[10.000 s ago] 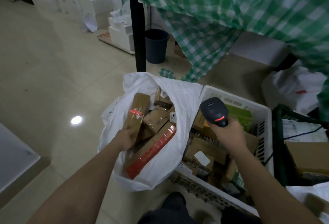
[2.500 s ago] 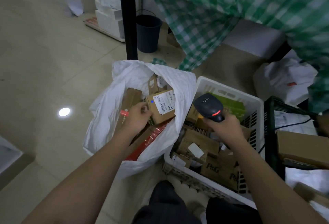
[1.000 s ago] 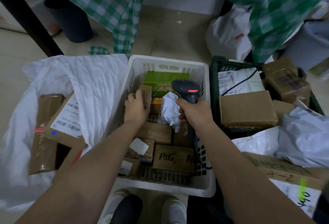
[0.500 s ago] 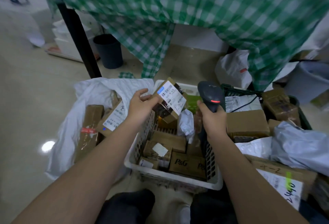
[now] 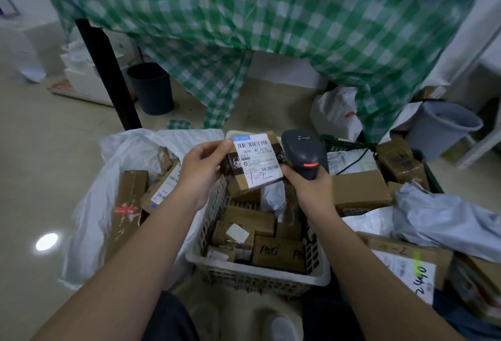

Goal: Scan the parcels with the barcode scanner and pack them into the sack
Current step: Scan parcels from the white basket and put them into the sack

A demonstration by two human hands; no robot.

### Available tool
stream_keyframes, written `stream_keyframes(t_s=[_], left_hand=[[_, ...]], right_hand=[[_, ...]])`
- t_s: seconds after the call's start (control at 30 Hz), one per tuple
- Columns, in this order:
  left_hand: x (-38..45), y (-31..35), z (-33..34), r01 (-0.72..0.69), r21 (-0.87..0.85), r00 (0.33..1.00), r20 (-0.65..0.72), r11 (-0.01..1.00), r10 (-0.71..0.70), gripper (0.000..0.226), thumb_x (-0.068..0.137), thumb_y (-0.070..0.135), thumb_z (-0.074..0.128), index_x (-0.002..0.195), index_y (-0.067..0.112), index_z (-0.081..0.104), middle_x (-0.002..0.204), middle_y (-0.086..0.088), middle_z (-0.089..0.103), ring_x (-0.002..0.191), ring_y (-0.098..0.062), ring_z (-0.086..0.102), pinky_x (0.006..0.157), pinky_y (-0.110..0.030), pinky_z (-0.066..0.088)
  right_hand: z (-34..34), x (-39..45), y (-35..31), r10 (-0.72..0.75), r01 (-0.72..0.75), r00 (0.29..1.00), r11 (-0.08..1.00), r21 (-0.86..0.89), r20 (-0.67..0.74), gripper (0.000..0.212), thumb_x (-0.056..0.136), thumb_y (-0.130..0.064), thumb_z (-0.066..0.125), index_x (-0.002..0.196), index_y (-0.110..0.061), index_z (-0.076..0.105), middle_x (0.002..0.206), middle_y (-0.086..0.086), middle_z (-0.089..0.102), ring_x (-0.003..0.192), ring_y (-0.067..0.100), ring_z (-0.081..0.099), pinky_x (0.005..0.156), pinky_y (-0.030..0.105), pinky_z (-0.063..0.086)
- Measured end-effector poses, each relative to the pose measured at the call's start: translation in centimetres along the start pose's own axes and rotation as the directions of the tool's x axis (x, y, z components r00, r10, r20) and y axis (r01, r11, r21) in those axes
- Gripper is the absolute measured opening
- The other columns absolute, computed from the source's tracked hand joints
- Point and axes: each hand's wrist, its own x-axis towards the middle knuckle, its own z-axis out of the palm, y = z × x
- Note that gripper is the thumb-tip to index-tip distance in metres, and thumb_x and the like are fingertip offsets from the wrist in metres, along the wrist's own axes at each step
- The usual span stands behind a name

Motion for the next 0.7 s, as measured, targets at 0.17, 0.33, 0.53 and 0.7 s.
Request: stream_keyframes(t_s=[0.17, 0.33, 0.53, 0.7], left_hand=[[-0.1, -0.7, -0.1, 0.200, 0.088, 0.965, 0.157, 0.976, -0.212, 0.021, 0.091, 0.027, 0.063, 0.112, 0.022, 0.064, 0.094, 0.005, 0.071, 0.090, -0.011, 0.066, 0.070, -0.030, 0.056], [0.4, -1.8, -0.6, 0.204, 0.242, 0.943, 0.210, 0.949, -0.256, 0.076, 0.086, 0.005, 0.068, 0.150, 0.018, 0.029, 0.128, -0.004, 0.060, 0.110, -0.021, 0.060, 0.105, -0.044, 0.043], [2.3, -2.4, -2.6, 0.028, 0.256, 0.999, 0.024, 0.966, -0.036, 0.072, 0.075, 0.019, 0.081, 0.136, 0.005, 0.045, 0.127, -0.008, 0.059, 0.109, -0.019, 0.061, 0.088, -0.031, 0.055], [2.6, -2.3, -3.1, -0.063, 0.313, 0.996, -0.043, 0.948, 0.080, 0.064, 0.076, 0.019, 0.080, 0.131, 0.007, 0.050, 0.115, -0.001, 0.057, 0.102, -0.016, 0.060, 0.096, -0.040, 0.052]], right_hand=[[-0.2, 1.4, 0.5, 0.009, -0.013, 0.997, 0.998, -0.056, -0.071, 0.021, 0.080, -0.018, 0.077, 0.086, -0.030, 0.061, 0.085, -0.011, 0.068, 0.088, 0.008, 0.063, 0.082, 0.031, 0.048], [0.5, 1.9, 1.4, 0.021, -0.020, 1.000, 0.991, -0.131, 0.001, 0.017, 0.081, -0.018, 0.076, 0.083, -0.029, 0.062, 0.084, -0.008, 0.070, 0.087, 0.010, 0.064, 0.079, 0.031, 0.050], [-0.3, 1.6, 0.3, 0.010, 0.023, 0.993, 0.964, -0.266, 0.121, 0.014, 0.084, -0.021, 0.073, 0.082, -0.025, 0.060, 0.071, -0.006, 0.066, 0.062, 0.001, 0.062, 0.059, 0.020, 0.045], [-0.8, 0.1, 0.0, 0.166, 0.011, 0.918, 0.896, -0.443, 0.359, 0.017, 0.083, -0.023, 0.075, 0.088, -0.010, 0.064, 0.072, 0.012, 0.070, 0.066, 0.024, 0.069, 0.068, 0.037, 0.054]])
